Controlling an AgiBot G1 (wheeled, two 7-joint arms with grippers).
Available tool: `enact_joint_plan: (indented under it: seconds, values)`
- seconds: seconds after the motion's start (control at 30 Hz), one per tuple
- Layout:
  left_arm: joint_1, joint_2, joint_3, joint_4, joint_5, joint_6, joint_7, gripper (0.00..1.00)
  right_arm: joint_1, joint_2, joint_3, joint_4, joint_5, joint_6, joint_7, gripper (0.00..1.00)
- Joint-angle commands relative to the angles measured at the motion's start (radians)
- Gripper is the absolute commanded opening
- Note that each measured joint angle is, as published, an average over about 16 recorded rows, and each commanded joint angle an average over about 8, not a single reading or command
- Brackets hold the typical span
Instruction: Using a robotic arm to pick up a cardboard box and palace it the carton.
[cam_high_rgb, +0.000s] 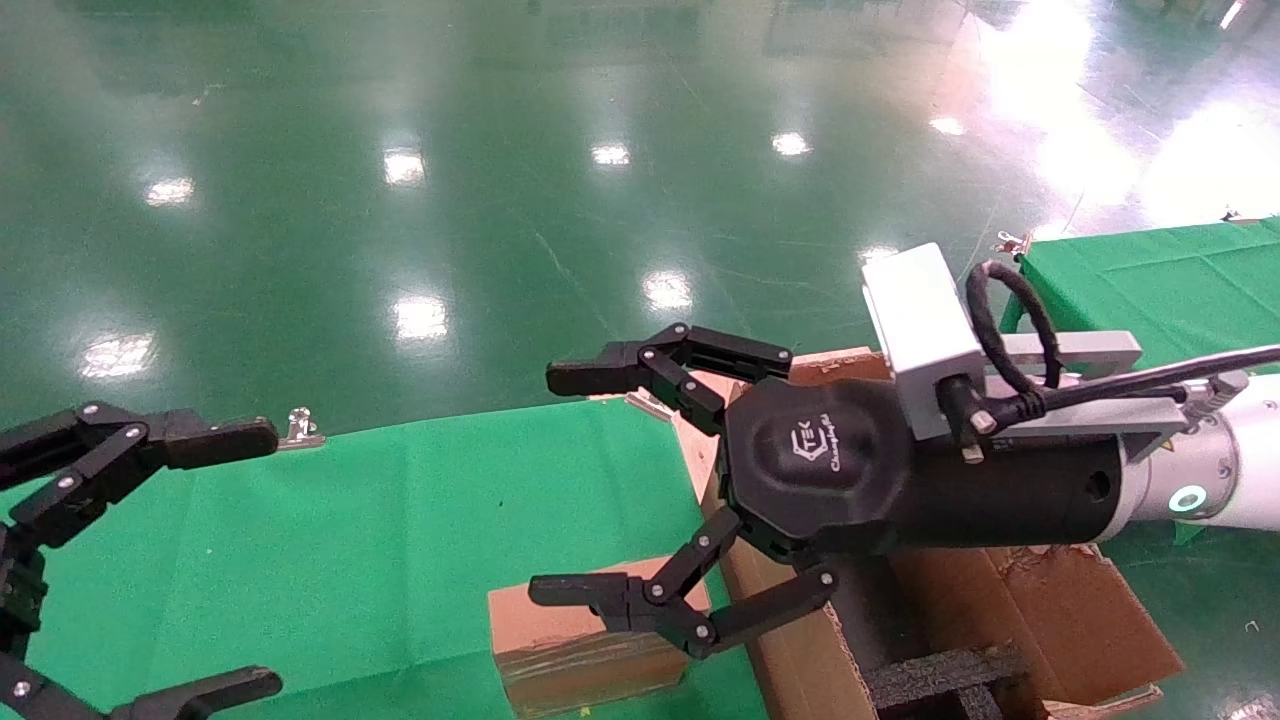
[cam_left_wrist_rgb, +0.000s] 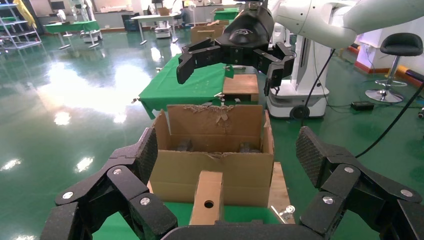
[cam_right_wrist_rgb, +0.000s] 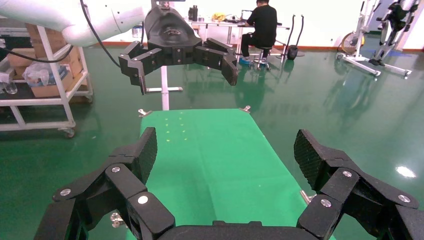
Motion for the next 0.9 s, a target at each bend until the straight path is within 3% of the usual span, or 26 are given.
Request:
enact_joint_plan:
  seconds: [0.03, 0.53, 0.6, 0.8, 0.83, 0.9]
  values:
    - [0.0, 0.0, 0.0, 0.0, 0.0, 0.0, 0.0, 1.0, 0.0, 0.0, 0.0, 0.0, 0.0, 0.0, 0.0, 1.0]
    - [0.0, 0.0, 0.0, 0.0, 0.0, 0.0, 0.0, 1.0, 0.0, 0.0, 0.0, 0.0, 0.0, 0.0, 0.0, 1.0]
    - [0.0, 0.0, 0.0, 0.0, 0.0, 0.0, 0.0, 0.84, 0.0, 0.0, 0.0, 0.0, 0.0, 0.0, 0.0, 1.0]
    - [0.0, 0.0, 0.0, 0.0, 0.0, 0.0, 0.0, 0.09, 0.0, 0.0, 0.0, 0.0, 0.0, 0.0, 0.0, 1.0]
    - [0.0, 0.0, 0.0, 0.0, 0.0, 0.0, 0.0, 0.01, 0.0, 0.0, 0.0, 0.0, 0.0, 0.0, 0.0, 1.0]
    - [0.0, 0.0, 0.0, 0.0, 0.0, 0.0, 0.0, 0.0, 0.0, 0.0, 0.0, 0.0, 0.0, 0.0, 0.0, 1.0]
